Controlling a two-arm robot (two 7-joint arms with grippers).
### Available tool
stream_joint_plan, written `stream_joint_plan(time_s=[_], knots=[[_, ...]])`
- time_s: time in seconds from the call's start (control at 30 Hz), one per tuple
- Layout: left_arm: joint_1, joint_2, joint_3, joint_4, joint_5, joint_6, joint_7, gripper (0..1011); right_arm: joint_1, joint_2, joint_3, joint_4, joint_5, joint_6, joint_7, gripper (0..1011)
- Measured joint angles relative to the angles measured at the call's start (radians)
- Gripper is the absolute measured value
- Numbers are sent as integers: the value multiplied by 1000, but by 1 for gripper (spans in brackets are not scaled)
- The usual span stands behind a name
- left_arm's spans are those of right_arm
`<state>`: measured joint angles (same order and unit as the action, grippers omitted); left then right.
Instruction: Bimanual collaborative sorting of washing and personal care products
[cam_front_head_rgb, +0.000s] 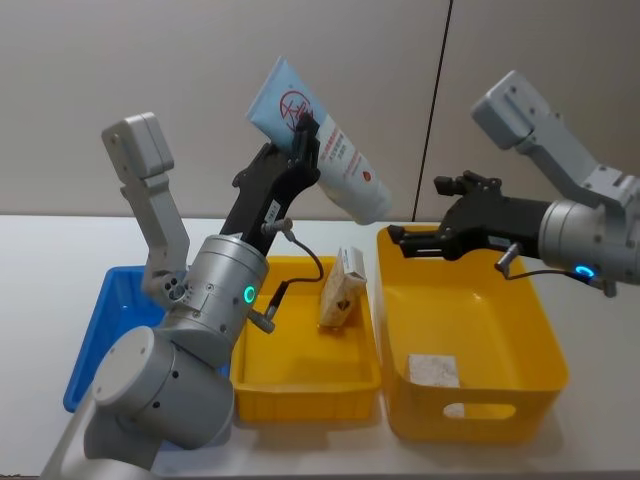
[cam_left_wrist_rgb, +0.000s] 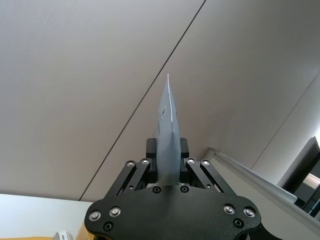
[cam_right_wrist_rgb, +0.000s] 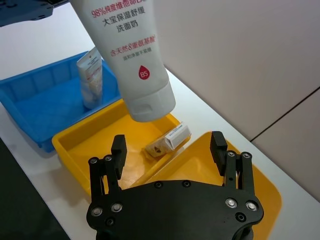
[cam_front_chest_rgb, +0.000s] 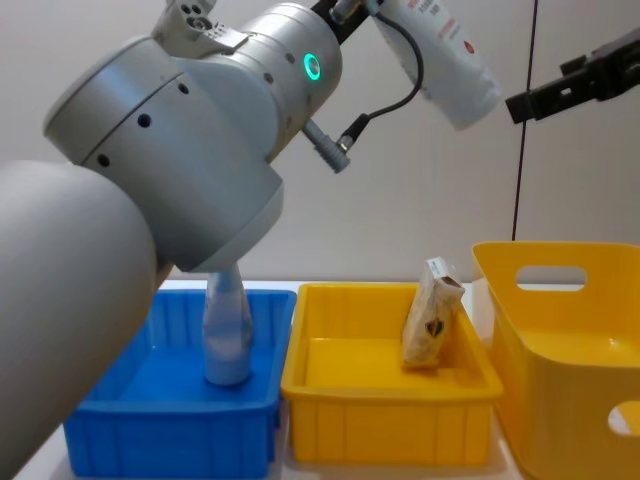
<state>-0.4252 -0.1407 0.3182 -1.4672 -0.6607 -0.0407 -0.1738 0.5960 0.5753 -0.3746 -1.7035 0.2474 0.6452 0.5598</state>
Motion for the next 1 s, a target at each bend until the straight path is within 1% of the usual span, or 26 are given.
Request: stream_joint_plan(time_s=[0.17,0.37,0.4,0.6,1.0], knots=[[-1,6,4,3,3,-6,3,208,17,-7,-17,13,2,-1,10,1004],[-3,13,9,5,4,-11,8,208,47,-23,-49,40,4,-8,27,1004],[-3,15,10,5,5,-11,10,208,47,-23,-49,40,4,-8,27,1004],[-4,22,13,4,7,-13,19,208,77,-34,-76,67,-2,-21,38,1004],[1,35,19,-13,17,-8,43,208,166,-53,-155,140,-43,-61,73,1004]])
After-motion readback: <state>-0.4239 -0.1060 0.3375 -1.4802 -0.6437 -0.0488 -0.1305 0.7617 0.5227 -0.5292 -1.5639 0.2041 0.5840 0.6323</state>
